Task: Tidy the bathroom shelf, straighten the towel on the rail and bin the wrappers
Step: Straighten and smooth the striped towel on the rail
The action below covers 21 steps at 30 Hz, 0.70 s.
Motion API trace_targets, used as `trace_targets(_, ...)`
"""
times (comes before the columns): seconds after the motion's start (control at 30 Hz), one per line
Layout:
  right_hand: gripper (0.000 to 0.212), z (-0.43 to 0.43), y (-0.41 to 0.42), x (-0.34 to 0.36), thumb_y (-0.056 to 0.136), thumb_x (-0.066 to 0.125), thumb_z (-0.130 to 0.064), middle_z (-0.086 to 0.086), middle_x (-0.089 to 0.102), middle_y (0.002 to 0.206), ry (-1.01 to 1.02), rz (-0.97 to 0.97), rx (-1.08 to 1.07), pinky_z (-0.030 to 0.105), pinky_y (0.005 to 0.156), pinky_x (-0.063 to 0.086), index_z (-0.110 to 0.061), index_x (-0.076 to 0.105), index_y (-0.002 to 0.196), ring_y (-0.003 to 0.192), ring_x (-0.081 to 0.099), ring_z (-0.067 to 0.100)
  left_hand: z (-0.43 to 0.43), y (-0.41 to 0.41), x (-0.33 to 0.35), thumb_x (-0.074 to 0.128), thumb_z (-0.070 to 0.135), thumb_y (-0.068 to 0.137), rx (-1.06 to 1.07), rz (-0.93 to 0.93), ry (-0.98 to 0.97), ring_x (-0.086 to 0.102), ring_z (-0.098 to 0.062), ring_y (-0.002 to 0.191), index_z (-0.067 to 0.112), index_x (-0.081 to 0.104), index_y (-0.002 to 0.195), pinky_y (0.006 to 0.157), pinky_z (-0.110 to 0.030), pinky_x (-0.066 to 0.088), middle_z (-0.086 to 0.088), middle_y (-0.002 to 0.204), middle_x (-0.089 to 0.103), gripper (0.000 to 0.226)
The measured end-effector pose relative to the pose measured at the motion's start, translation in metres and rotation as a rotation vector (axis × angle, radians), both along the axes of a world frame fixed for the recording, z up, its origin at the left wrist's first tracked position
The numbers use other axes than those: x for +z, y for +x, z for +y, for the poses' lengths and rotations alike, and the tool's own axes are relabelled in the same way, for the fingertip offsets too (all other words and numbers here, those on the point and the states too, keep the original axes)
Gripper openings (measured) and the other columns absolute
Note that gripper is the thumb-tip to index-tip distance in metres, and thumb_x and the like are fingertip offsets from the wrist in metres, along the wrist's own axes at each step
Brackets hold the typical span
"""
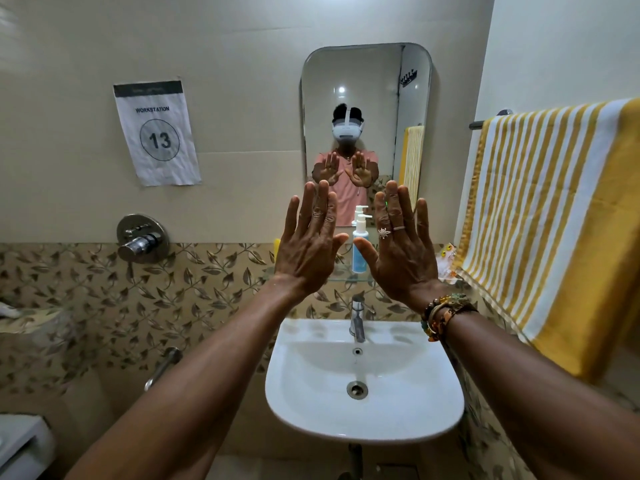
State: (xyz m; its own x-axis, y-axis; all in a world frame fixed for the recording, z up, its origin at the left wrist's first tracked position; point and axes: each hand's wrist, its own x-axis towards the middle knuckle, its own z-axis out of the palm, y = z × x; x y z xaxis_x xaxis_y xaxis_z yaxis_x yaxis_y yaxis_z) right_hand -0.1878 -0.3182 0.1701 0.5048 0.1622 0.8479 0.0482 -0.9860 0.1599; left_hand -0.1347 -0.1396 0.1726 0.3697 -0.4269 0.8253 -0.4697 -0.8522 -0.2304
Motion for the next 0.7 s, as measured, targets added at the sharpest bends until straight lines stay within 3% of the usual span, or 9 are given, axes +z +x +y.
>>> trace_targets(0.13,0.074,-0.007,0.017,0.000,0.102,0.026,-0.051,0.022,0.008,0.162,0.017,0.007,0.016,0.056,0.121,0.011,0.002,0.018,0.153,0.151,0.008,0.036,-0.004,0.021,0.000,0.015,0.042,0.105,-0.011,-0.029,-0.006,-0.003,-0.032,0.150,0.000,0.016,0.155,0.122,-0.050,0.003,-0.018,0.162,-0.002,0.066)
trace_targets(0.37,0.075,-0.010,0.055,-0.002,0.101,0.021,-0.053,0.020,0.007,0.163,0.018,0.043,-0.014,0.056,0.121,0.012,0.000,0.018,0.154,0.152,0.006,0.033,-0.004,0.067,0.002,0.024,0.042,0.104,-0.037,-0.027,-0.004,0.000,-0.034,0.151,0.001,0.010,0.155,0.123,-0.051,0.006,-0.023,0.164,0.011,0.067)
trace_targets(0.7,0.074,-0.001,0.113,0.015,0.102,0.020,-0.053,0.019,0.006,0.163,0.042,0.078,-0.052,0.054,0.122,0.010,-0.002,0.015,0.155,0.152,0.007,0.033,-0.002,0.138,0.017,0.010,0.044,0.105,-0.092,0.024,0.008,0.000,-0.036,0.152,0.000,0.009,0.155,0.123,-0.049,0.000,-0.019,0.163,-0.005,0.067)
